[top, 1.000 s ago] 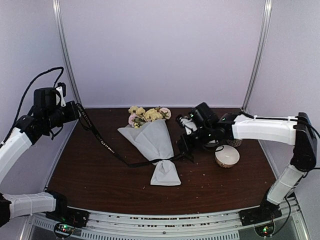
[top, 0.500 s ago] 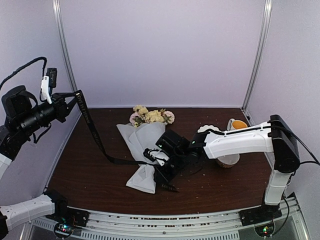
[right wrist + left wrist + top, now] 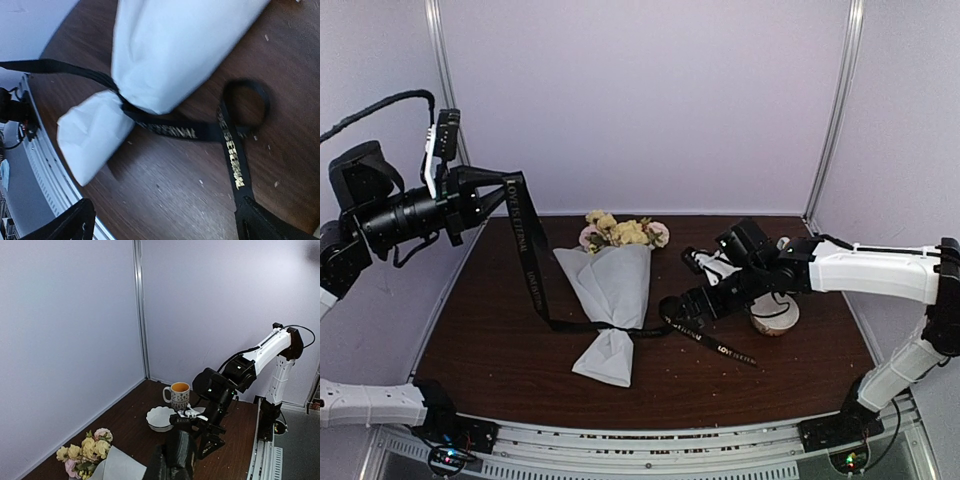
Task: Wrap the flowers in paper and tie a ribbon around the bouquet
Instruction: Cross the half-tied ribbon over the folded bouquet.
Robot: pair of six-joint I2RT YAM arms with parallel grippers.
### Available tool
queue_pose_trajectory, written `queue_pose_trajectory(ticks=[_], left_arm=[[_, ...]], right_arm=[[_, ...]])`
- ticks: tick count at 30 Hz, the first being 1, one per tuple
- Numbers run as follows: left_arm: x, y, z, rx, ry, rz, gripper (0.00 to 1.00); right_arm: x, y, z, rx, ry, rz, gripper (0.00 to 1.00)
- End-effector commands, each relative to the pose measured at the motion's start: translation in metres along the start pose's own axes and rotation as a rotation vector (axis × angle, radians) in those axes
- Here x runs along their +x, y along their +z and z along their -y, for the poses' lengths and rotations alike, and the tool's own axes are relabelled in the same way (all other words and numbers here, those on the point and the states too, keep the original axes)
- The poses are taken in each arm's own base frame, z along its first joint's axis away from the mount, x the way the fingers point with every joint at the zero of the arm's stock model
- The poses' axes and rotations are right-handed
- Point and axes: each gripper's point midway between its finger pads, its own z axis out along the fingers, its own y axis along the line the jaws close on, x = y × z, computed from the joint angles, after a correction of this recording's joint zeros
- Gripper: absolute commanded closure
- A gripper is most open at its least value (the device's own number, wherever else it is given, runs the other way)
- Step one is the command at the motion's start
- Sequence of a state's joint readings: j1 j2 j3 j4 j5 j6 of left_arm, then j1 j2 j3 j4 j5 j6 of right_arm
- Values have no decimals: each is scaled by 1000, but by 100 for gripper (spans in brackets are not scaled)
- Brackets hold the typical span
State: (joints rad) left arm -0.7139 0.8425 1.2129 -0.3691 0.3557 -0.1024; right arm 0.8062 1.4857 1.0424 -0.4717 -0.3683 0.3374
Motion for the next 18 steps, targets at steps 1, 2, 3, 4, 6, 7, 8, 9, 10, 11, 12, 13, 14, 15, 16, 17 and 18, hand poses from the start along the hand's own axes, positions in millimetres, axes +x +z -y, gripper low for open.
queue_pose_trajectory(ticks=[1, 2, 3, 4, 6, 7, 8, 9, 10, 11, 12, 13, 14, 15, 16, 17, 18], left_arm=[[-37, 1, 13, 38, 114, 74, 100], [-41, 3, 15, 41, 125, 75, 100], [-45, 5, 16, 38, 136, 74, 100], [-48, 7, 17, 33, 145, 72, 100], [-53, 11, 16, 9, 164, 64, 100], [-55, 13, 14, -9, 169, 59, 100], [-58, 16, 12, -28, 171, 54, 100], [-60, 18, 10, -38, 170, 50, 100], [-62, 21, 11, -39, 169, 47, 100], [-64, 24, 12, -35, 168, 46, 100], [-64, 27, 13, -32, 167, 42, 100], [-63, 30, 14, -28, 169, 40, 100], [-63, 33, 15, -27, 170, 36, 100], [-61, 37, 15, -28, 169, 30, 100], [-61, 39, 16, -28, 168, 27, 100], [-62, 41, 16, -29, 167, 25, 100], [-62, 42, 16, -29, 166, 24, 100]], right_arm=[[-66, -33, -64, -155, -222, 233, 0], [-81, -38, -82, -196, -276, 305, 0], [-91, -43, -100, -233, -334, 366, 0], [-102, -49, -119, -272, -401, 433, 0], [-112, -58, -161, -361, -533, 538, 0], [-116, -61, -179, -408, -586, 583, 0], [-115, -56, -195, -457, -631, 604, 0], [-115, -53, -209, -501, -670, 627, 0], [-115, -47, -219, -525, -696, 637, 0], [-116, -39, -225, -532, -712, 636, 0], [-118, -33, -230, -535, -718, 632, 1], [-119, -26, -232, -534, -712, 628, 3], [-121, -22, -233, -530, -699, 629, 7], [-123, -16, -232, -520, -684, 630, 12], [-123, -10, -231, -505, -669, 627, 16], [-124, -4, -229, -490, -653, 628, 21], [-124, 1, -228, -480, -636, 628, 27]])
